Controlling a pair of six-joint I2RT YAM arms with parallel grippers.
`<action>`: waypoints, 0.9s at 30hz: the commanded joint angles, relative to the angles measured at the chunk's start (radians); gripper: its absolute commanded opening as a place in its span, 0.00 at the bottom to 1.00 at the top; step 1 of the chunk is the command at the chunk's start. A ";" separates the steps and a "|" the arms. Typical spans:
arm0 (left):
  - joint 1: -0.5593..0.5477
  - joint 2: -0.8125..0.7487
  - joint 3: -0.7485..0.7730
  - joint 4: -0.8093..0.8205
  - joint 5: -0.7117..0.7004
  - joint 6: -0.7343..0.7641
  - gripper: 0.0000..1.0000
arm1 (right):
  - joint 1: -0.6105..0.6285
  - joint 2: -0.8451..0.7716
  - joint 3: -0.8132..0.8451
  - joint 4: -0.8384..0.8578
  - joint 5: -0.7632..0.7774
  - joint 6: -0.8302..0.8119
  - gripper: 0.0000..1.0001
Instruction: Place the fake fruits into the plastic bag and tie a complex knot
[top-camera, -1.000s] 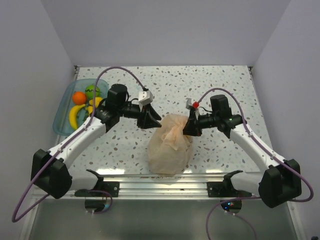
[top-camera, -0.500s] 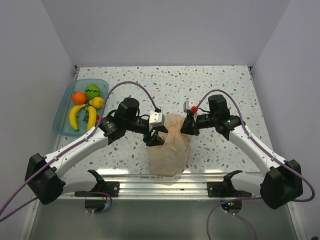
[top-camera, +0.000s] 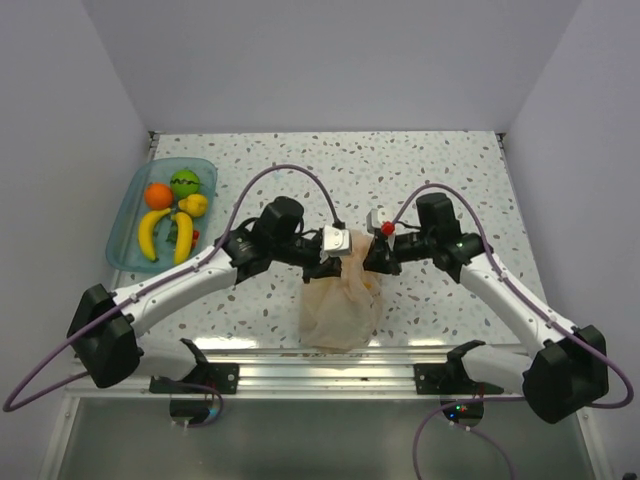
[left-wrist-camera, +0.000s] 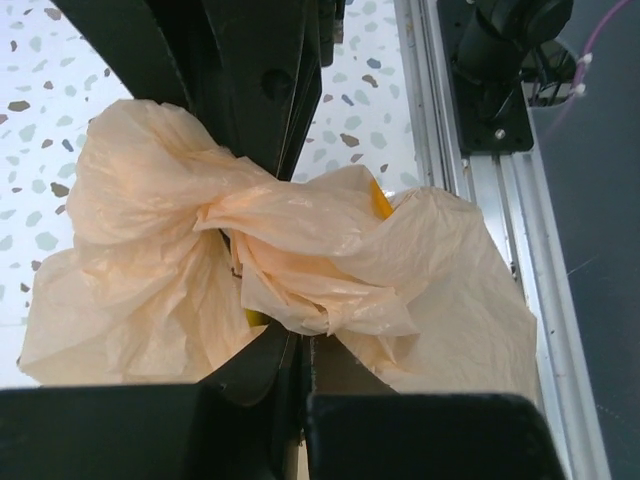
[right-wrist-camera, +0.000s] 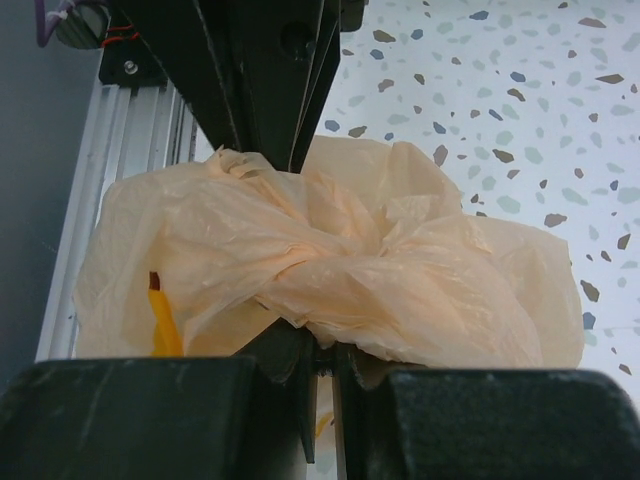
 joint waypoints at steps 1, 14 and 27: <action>0.003 -0.071 0.027 -0.071 -0.048 0.102 0.00 | 0.006 -0.038 0.008 -0.034 0.006 -0.046 0.00; 0.064 -0.255 -0.085 -0.269 -0.223 0.215 0.00 | -0.046 -0.065 0.030 -0.247 0.043 -0.232 0.00; 0.092 -0.278 -0.108 -0.266 -0.339 0.301 0.00 | -0.180 -0.079 0.048 -0.481 0.034 -0.441 0.00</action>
